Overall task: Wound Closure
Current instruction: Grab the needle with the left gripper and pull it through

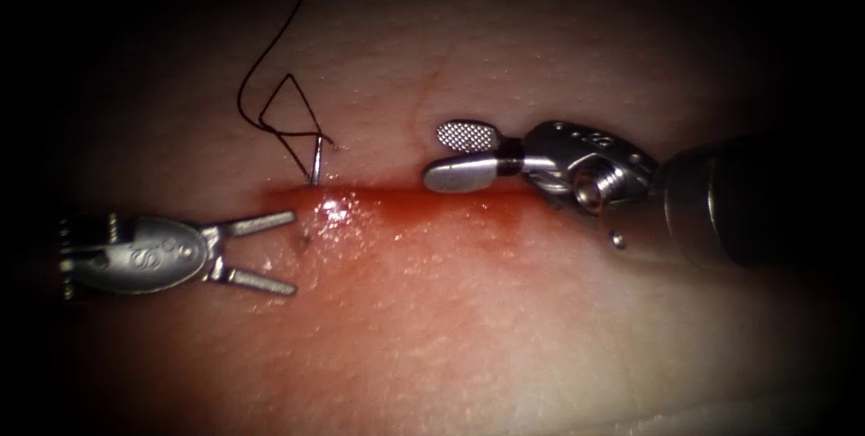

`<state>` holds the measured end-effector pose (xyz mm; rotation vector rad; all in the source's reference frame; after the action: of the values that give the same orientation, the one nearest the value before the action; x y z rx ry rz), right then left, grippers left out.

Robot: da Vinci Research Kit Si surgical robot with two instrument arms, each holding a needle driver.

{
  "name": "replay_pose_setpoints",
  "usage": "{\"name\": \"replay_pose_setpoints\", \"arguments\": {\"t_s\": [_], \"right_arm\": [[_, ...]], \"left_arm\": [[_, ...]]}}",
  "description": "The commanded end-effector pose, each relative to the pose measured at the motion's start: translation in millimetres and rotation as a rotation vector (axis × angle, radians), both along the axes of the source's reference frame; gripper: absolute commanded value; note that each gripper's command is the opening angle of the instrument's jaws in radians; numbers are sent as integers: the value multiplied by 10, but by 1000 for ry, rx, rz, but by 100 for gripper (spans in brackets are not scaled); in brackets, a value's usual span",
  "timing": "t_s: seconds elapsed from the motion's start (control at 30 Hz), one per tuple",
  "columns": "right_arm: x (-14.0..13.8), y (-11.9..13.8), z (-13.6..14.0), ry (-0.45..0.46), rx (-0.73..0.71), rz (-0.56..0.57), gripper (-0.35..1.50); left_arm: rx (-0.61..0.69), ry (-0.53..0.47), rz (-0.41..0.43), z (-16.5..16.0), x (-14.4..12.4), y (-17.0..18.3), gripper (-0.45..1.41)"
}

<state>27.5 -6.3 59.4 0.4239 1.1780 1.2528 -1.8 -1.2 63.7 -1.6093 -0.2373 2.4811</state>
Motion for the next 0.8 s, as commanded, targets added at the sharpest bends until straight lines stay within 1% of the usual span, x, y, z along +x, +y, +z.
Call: {"name": "replay_pose_setpoints", "arguments": {"t_s": [0.03,0.07,0.13,0.2,0.27,0.33,0.37,0.4,0.43,0.47,0.53,0.57,0.6,0.67,0.73,0.77,0.8], "right_arm": [[4,1,5,0,-4,0,126],[4,1,5,0,-5,4,126],[4,1,4,-1,-4,5,125],[3,1,4,-2,-4,6,125],[2,1,4,-3,-4,8,120],[2,1,4,-3,-4,8,118],[2,1,4,-4,-4,9,116],[2,2,4,-4,-4,9,114],[2,2,4,-4,-4,9,111],[2,1,4,-4,-4,10,111],[2,1,4,-5,-4,10,108],[2,0,4,-5,-4,10,106],[2,0,4,-5,-4,10,104],[3,-1,4,-5,-4,10,98],[3,-1,4,-7,-5,13,96],[3,-2,4,-7,-5,13,96],[3,-2,4,-7,-5,13,96]], "left_arm": [[0,-8,7,6,-8,0,41],[0,-10,8,6,-9,1,41],[-1,-14,11,8,-13,3,30],[0,-18,15,8,-14,4,25],[-1,-37,20,9,-15,6,14],[-1,-44,22,10,-16,7,9],[-3,-52,21,11,-17,8,-3],[-2,-59,27,12,-18,10,-30],[3,-80,46,13,-19,10,-45],[5,-95,60,14,-19,11,-45],[64,-113,59,14,-19,10,-45],[124,-123,50,14,-18,10,-45],[152,-126,45,14,-18,10,-45],[248,-142,19,14,-18,10,-45],[312,-157,-10,13,-17,11,-45],[382,-172,-37,13,-16,11,-45],[409,-175,-45,12,-16,11,-45]]}}
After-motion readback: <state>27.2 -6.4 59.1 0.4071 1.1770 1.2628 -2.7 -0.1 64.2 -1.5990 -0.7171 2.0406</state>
